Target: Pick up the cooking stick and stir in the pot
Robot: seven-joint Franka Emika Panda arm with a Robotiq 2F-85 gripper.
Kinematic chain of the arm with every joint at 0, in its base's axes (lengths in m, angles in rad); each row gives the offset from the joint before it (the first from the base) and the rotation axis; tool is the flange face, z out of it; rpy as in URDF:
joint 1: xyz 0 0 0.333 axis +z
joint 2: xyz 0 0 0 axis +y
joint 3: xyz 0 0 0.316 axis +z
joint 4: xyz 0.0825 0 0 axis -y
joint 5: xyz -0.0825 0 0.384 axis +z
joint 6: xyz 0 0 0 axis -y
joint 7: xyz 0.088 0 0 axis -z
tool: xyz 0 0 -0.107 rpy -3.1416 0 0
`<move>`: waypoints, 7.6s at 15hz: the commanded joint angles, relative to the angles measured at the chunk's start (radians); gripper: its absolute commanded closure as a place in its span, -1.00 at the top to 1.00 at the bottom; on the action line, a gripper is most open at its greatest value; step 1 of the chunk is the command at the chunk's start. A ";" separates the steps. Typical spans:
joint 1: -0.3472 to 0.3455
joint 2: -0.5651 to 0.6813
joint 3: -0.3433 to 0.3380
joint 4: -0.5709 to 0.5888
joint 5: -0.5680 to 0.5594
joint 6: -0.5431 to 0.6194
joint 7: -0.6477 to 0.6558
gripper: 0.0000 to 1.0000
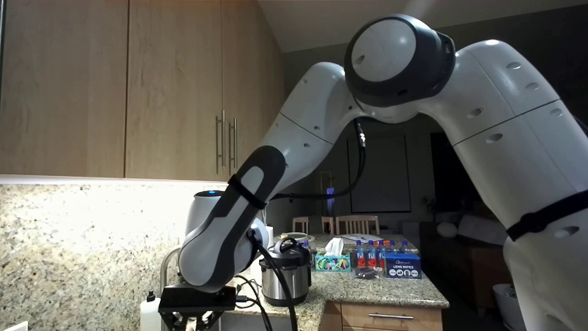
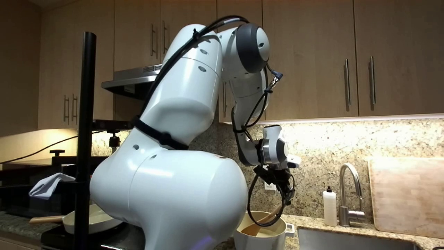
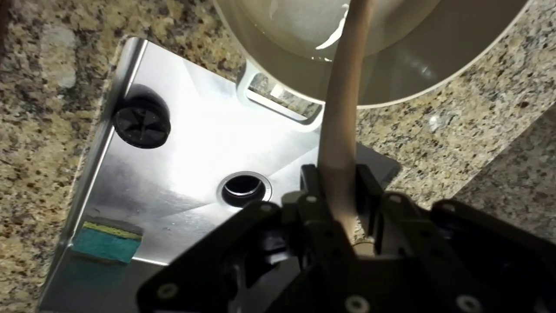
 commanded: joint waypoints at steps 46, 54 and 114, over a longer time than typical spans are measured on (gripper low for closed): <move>-0.164 0.104 0.084 0.158 0.078 -0.150 -0.132 -0.81; -0.099 0.125 0.038 0.246 0.036 -0.145 -0.053 -0.82; 0.179 -0.334 -0.031 -0.457 0.007 0.216 -0.021 0.72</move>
